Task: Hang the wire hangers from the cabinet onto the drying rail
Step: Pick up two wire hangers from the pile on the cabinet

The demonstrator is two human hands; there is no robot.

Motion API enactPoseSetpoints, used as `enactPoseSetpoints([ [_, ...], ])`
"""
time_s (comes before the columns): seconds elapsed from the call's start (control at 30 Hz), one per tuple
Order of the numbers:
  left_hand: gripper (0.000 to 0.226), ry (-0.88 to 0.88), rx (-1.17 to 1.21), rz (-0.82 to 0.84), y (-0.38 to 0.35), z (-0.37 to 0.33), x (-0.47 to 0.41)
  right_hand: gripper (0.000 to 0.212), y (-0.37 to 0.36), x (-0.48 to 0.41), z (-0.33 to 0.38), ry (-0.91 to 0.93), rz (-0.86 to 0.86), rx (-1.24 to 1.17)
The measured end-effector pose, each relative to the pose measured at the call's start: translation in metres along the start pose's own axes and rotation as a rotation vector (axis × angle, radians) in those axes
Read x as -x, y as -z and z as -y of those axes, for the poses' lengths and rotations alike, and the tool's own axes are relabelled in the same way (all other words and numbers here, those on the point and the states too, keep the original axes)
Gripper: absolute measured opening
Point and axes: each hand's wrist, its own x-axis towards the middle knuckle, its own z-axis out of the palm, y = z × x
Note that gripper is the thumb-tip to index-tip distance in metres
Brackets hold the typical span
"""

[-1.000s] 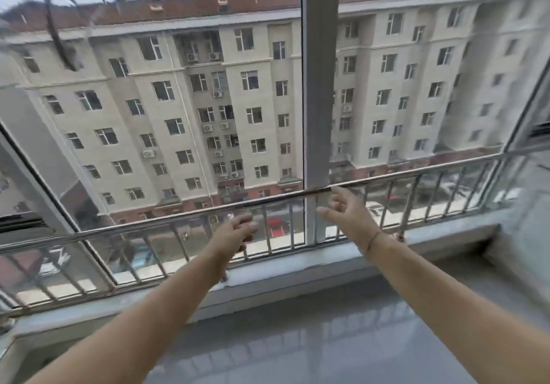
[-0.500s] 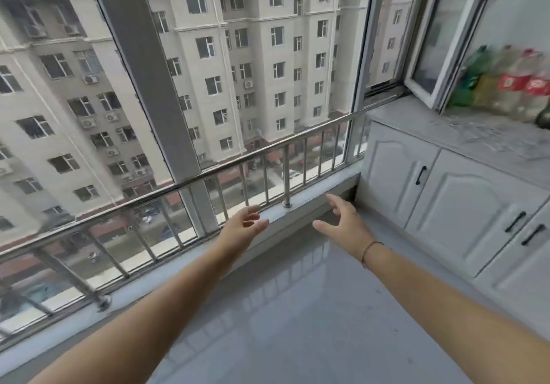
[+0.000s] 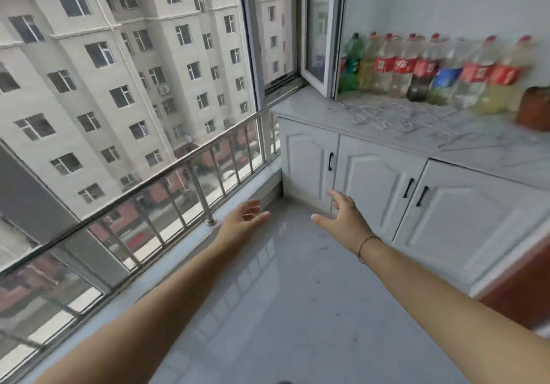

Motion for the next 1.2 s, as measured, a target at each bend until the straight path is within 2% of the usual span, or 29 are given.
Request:
enactPoseSetpoints([
  [0.17, 0.043, -0.076, -0.001, 0.082, -0.052, -0.026, -0.070, 0.072, 0.045, -0.045, -0.033, -0.074, -0.113, 0.014],
  [0.4, 0.044, -0.145, 0.021, 0.237, -0.110, -0.072, -0.189, 0.064, 0.109, -0.128, -0.060, -0.176, -0.315, 0.019],
  [0.73, 0.028, -0.211, -0.007, 0.381, -0.200, -0.130, -0.335, 0.056, 0.186, -0.218, -0.110, -0.291, -0.510, -0.057],
  [0.9, 0.027, -0.189, 0.004, 0.428, -0.264, -0.150, -0.387, 0.053, 0.234, -0.267, -0.149, -0.310, -0.555, -0.034],
  [1.2, 0.027, -0.128, 0.022, 0.411, -0.386, -0.183, -0.487, 0.049, 0.335, -0.379, -0.226, -0.332, -0.501, 0.011],
])
